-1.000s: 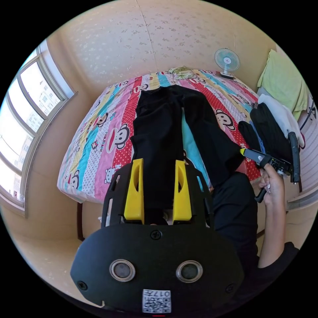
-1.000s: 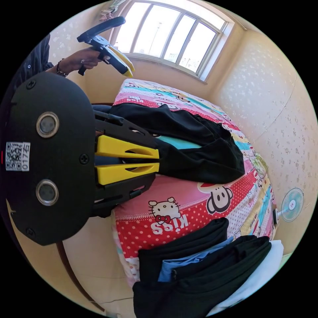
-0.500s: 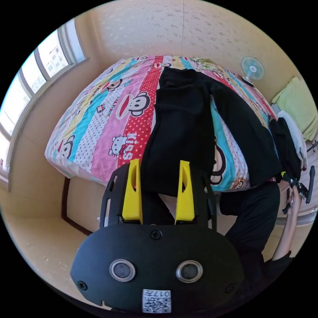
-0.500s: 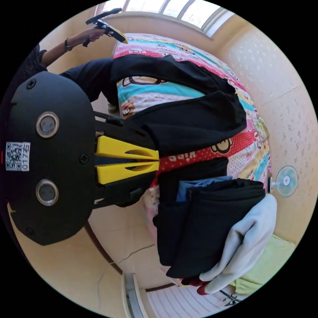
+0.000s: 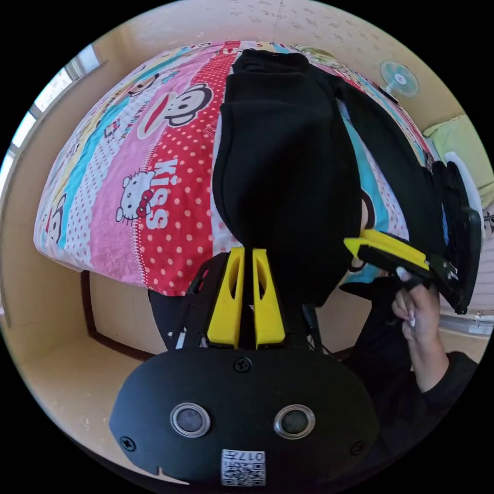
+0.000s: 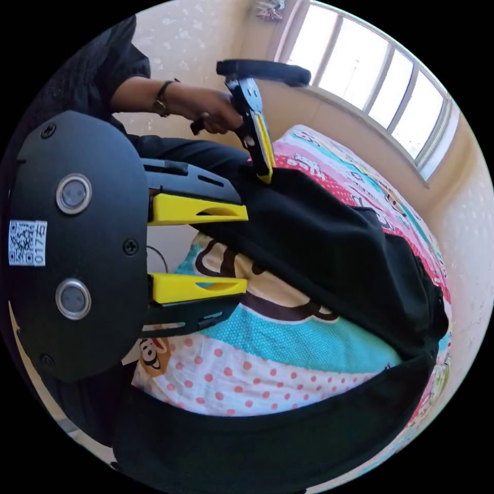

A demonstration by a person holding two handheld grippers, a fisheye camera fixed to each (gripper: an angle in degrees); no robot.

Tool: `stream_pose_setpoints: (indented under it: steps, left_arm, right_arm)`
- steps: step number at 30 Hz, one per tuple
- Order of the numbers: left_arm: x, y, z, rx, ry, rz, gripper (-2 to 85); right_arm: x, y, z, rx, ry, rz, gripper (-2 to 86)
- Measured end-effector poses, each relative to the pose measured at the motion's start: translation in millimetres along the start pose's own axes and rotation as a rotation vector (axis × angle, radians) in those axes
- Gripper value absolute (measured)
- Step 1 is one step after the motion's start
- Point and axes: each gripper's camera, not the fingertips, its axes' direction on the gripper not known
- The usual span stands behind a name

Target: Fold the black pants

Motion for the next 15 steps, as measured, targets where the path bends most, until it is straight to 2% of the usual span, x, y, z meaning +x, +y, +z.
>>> stream_pose_setpoints:
  steps: [1, 3, 6, 8, 10, 12, 13, 15]
  left_arm:
    - [-2, 7, -2, -0.017, 0.038, 0.015, 1.9]
    - [-14, 21, -10, -0.02, 0.125, 0.01, 1.7]
    - [-28, 48, -38, 0.018, 0.303, 0.051, 1.9]
    - [-27, 57, -50, 0.037, 0.265, 0.073, 2.5]
    - [-20, 53, -38, -0.08, 0.212, 0.088, 3.1]
    - [-22, 51, -24, -0.144, 0.152, 0.037, 4.6]
    - [-25, 53, -23, -0.14, 0.133, 0.011, 6.6]
    - [-30, 59, -29, -0.09, 0.156, -0.03, 9.3]
  right_arm:
    - [-4, 1, -1, 0.01, 0.056, 0.005, 5.4]
    - [-10, 5, -16, 0.012, 0.04, -0.067, 3.4]
    - [8, 18, -50, 0.029, -0.089, -0.089, 2.6]
    - [18, 28, -63, -0.004, -0.161, -0.128, 2.3]
    - [30, 38, -67, -0.03, -0.225, -0.151, 2.3]
    - [59, 50, -79, -0.022, -0.176, -0.061, 2.8]
    - [69, 54, -87, 0.001, -0.153, -0.02, 3.0]
    - [110, 79, -137, 0.198, -0.042, 0.14, 5.9]
